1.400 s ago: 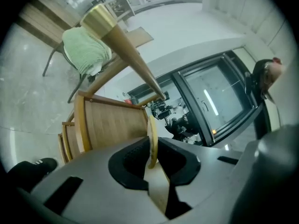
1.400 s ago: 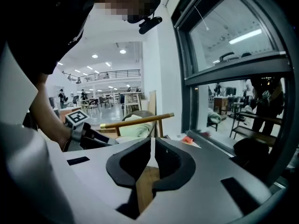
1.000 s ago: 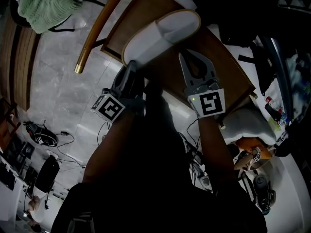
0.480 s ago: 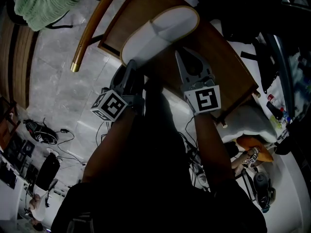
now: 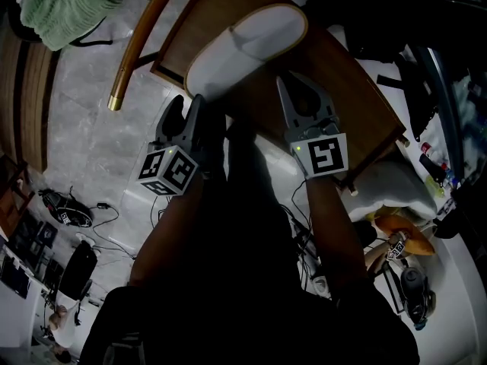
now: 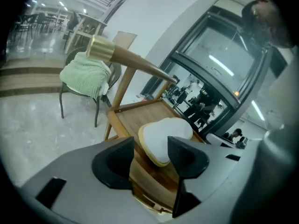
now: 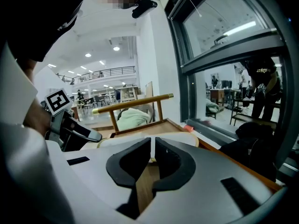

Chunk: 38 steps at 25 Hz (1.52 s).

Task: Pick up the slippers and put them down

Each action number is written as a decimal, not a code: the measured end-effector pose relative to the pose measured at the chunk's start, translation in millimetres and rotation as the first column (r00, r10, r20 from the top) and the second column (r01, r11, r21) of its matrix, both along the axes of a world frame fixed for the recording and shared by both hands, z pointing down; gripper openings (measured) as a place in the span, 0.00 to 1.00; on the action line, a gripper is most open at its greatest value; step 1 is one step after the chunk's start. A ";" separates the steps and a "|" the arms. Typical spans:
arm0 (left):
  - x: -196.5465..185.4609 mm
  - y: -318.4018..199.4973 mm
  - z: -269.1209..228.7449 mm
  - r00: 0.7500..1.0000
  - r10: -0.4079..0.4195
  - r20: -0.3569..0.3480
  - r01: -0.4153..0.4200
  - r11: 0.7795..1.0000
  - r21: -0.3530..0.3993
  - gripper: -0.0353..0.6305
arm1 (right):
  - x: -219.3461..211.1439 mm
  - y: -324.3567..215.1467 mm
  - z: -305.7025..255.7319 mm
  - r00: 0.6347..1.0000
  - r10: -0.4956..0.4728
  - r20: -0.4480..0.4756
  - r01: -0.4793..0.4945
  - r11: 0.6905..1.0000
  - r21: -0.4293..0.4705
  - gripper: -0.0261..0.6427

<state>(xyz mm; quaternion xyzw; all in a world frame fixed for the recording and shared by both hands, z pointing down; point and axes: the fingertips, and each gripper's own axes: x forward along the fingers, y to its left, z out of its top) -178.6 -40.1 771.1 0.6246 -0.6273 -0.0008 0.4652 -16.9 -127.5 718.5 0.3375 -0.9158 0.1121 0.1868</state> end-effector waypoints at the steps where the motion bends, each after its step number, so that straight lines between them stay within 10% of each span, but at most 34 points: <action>1: -0.8 -0.9 -4.9 1.000 0.018 0.013 -0.018 1.000 0.020 0.37 | 1.0 0.4 -0.3 1.000 0.002 -0.003 -0.002 1.000 0.003 0.09; 6: 6.1 -17.0 -63.9 0.983 0.158 0.095 -0.174 0.964 0.201 0.36 | 7.6 -3.3 -32.4 1.000 0.012 0.001 -0.012 0.997 0.070 0.09; 9: 25.9 -37.7 -125.4 0.950 0.285 0.124 -0.311 0.881 0.357 0.36 | 11.6 -6.0 -80.1 1.000 0.005 0.007 -0.006 0.990 0.144 0.09; 16: 112.3 -50.1 -296.4 0.777 0.569 0.271 -0.608 0.564 0.558 0.18 | 64.4 23.3 -237.9 0.988 0.143 0.065 -0.153 0.967 0.204 0.09; 20: 152.9 -94.4 -373.3 0.679 0.616 0.399 -0.678 0.319 0.663 0.15 | 109.8 -0.2 -317.2 0.924 0.331 0.193 -0.377 0.875 0.303 0.09; 28: 230.9 -54.8 -458.7 0.463 0.682 0.566 -0.759 -0.025 0.651 0.09 | 153.5 51.5 -415.1 0.865 0.371 0.337 -0.496 0.734 0.465 0.09; 32: 245.3 -43.2 -457.7 0.426 0.708 0.563 -0.757 -0.062 0.651 0.09 | 153.8 65.8 -414.8 0.854 0.385 0.350 -0.516 0.713 0.476 0.09; 38: 231.0 -44.6 -448.0 0.452 0.720 0.527 -0.750 -0.013 0.661 0.09 | 148.5 72.6 -403.3 0.861 0.411 0.300 -0.508 0.722 0.469 0.09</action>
